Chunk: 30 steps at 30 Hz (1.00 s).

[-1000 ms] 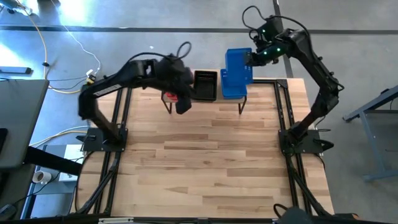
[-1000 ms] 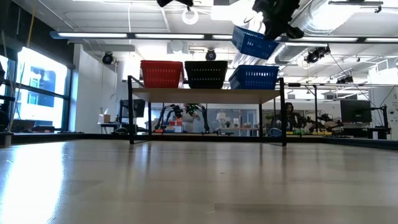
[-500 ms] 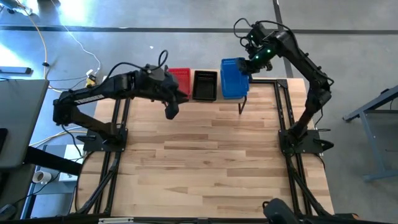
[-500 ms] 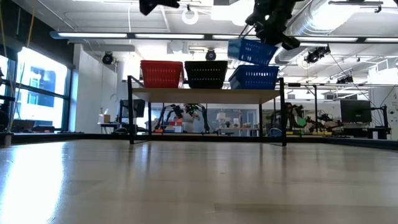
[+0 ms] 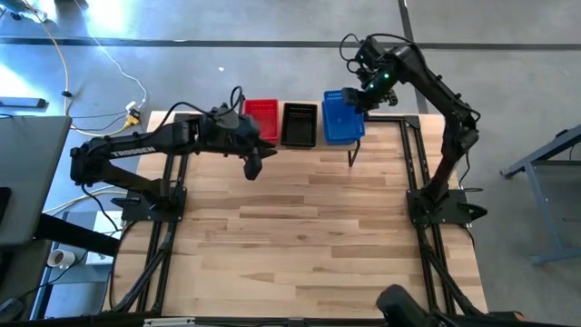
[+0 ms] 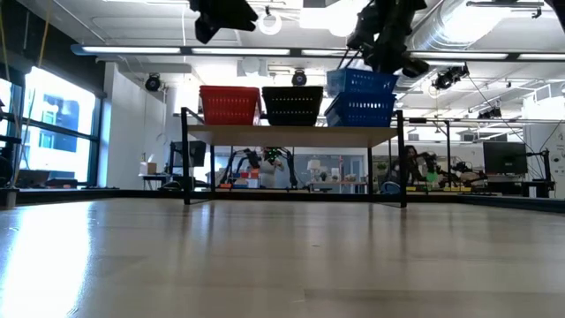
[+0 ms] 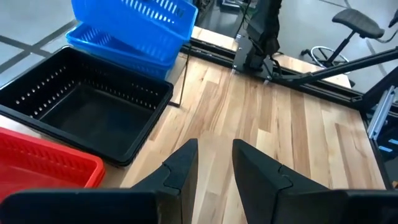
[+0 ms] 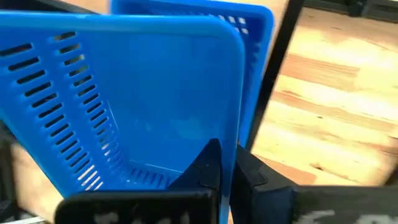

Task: Stack baskets on shelf by color
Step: Stack the blue bin on top of the blue bins on the shelf

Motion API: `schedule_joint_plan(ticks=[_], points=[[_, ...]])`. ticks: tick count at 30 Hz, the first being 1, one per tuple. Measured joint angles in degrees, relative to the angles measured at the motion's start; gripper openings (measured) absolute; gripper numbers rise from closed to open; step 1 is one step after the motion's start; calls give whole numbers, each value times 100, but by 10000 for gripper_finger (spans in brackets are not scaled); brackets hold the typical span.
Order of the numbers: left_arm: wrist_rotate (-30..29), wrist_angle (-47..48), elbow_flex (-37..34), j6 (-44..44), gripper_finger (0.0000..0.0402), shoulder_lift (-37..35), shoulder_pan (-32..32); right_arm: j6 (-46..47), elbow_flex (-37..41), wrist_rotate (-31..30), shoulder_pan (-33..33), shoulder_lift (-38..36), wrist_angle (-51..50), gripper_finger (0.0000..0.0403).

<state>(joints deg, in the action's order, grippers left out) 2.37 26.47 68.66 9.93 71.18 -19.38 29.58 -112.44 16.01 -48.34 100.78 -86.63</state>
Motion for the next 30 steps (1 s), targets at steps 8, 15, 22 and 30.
schedule_joint_plan(ticks=[8, 15, 22, 30], points=[[-2, -67, -50, -46, 90, -2, 4, 16, 2, -151, 0, 164, -126, 0], [0, -67, -50, -51, 90, -2, 4, 59, 2, -151, 0, 170, -203, 0], [-2, -67, -50, -111, 90, -2, 4, -4, 2, -146, 2, 170, -251, 0], [-2, -67, -50, -105, 90, 0, 4, -262, 2, -148, 89, 170, -246, 0]])
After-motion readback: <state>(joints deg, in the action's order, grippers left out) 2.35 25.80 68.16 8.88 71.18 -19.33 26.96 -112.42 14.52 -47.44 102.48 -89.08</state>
